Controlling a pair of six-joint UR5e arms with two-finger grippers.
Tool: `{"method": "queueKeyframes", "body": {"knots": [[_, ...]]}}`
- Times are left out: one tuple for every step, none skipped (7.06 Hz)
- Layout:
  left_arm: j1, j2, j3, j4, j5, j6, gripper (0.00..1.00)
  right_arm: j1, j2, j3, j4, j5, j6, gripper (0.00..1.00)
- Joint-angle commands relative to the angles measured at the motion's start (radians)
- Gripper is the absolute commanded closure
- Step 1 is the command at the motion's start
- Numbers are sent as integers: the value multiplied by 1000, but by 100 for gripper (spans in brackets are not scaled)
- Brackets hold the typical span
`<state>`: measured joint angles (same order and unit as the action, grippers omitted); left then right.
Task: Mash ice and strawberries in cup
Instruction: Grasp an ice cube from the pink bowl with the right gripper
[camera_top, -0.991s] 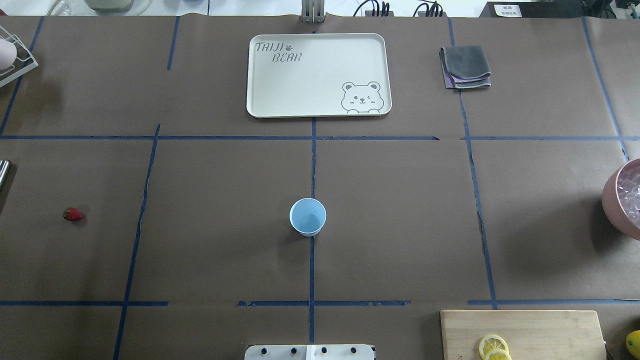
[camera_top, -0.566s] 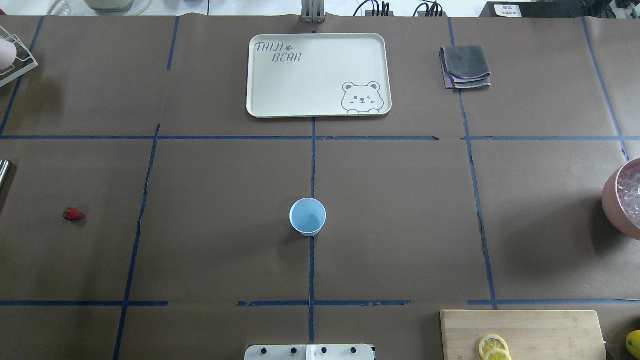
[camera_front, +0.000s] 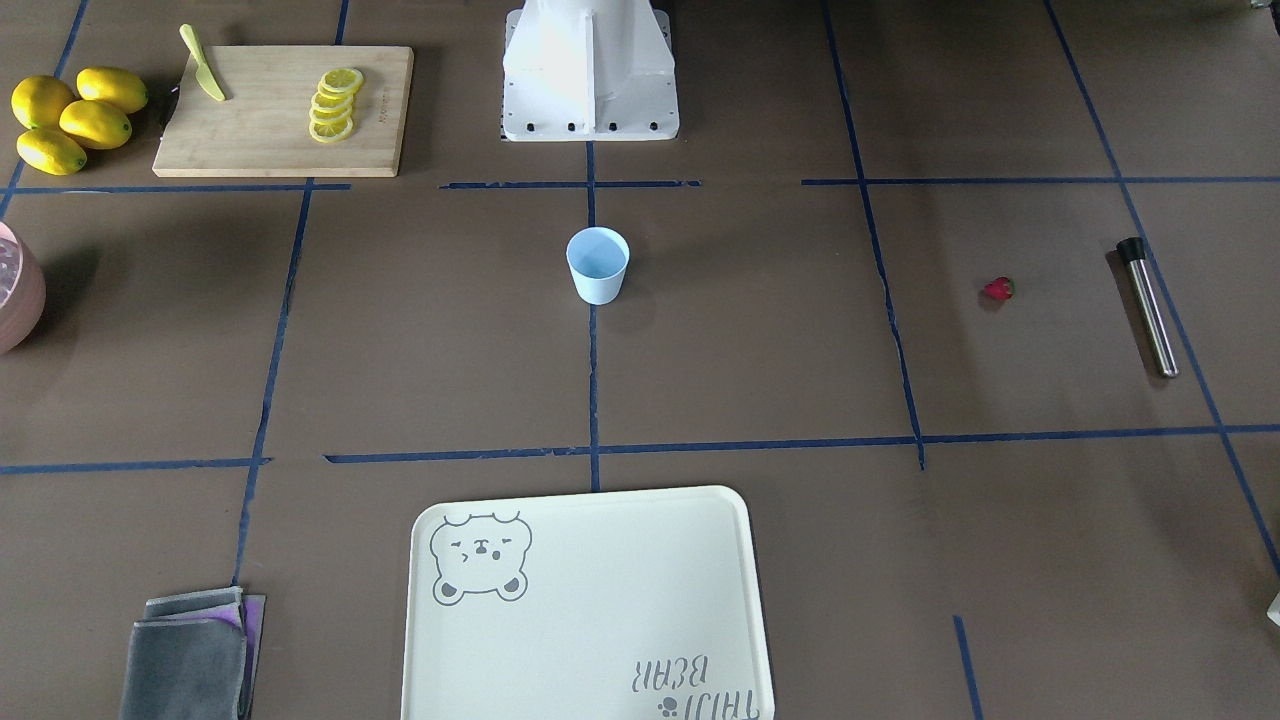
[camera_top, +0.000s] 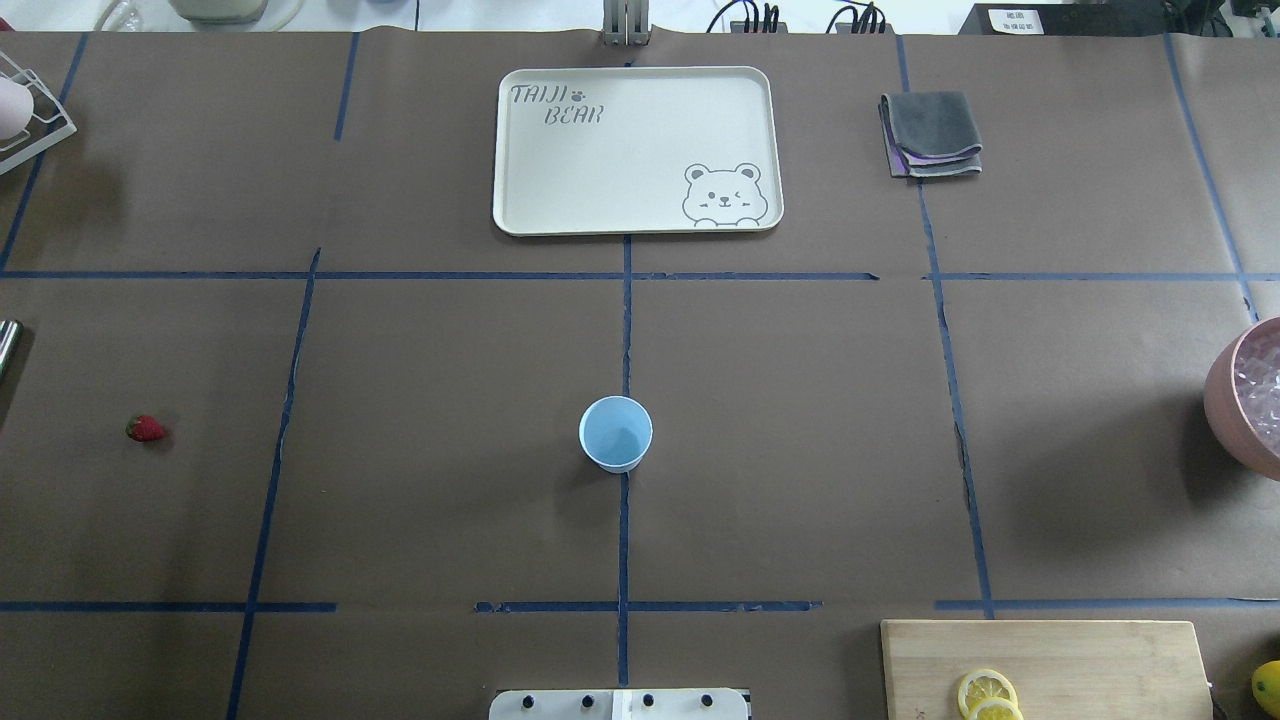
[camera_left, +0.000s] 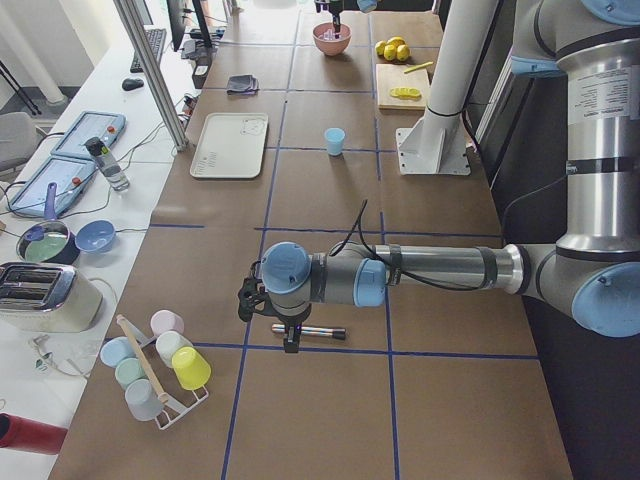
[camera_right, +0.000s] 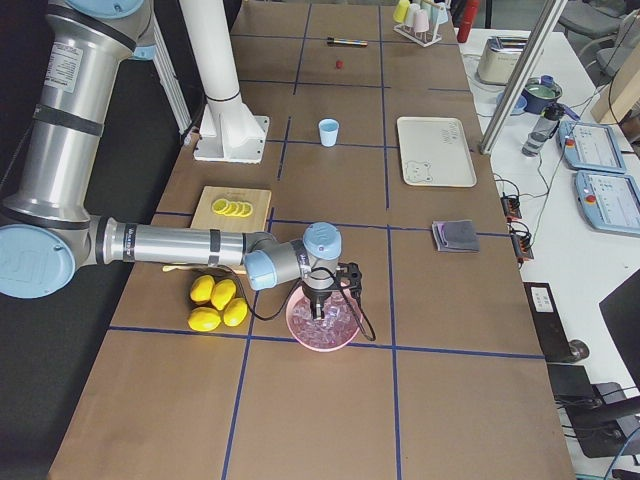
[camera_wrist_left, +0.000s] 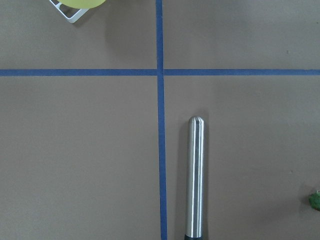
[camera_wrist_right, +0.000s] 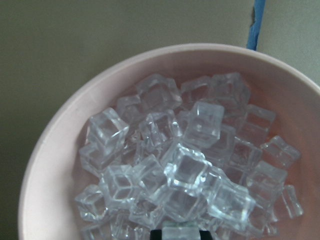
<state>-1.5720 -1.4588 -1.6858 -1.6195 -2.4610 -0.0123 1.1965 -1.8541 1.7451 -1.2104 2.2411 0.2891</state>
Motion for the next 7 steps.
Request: {"method": "queueKeyframes", "body": {"knots": [[1, 0, 0, 1, -1, 0, 0, 14, -7, 16, 0, 5, -47, 100], [0, 0, 0, 0, -1, 0, 0, 43, -22, 65, -9, 24, -51, 100], [0, 0, -2, 0, -3, 0, 0, 49, -81, 141, -11, 38, -51, 100], [0, 0, 0, 0, -4, 0, 0, 55, -105, 190, -14, 43, -51, 100], [0, 0, 0, 1, -4, 0, 0, 84, -93, 244, -76, 55, -51, 100], [1, 9, 0, 0, -4, 0, 0, 87, -26, 296, -162, 57, -42, 100], [1, 11, 0, 0, -4, 0, 0, 83, 106, 310, -292, 77, -30, 100]]}}
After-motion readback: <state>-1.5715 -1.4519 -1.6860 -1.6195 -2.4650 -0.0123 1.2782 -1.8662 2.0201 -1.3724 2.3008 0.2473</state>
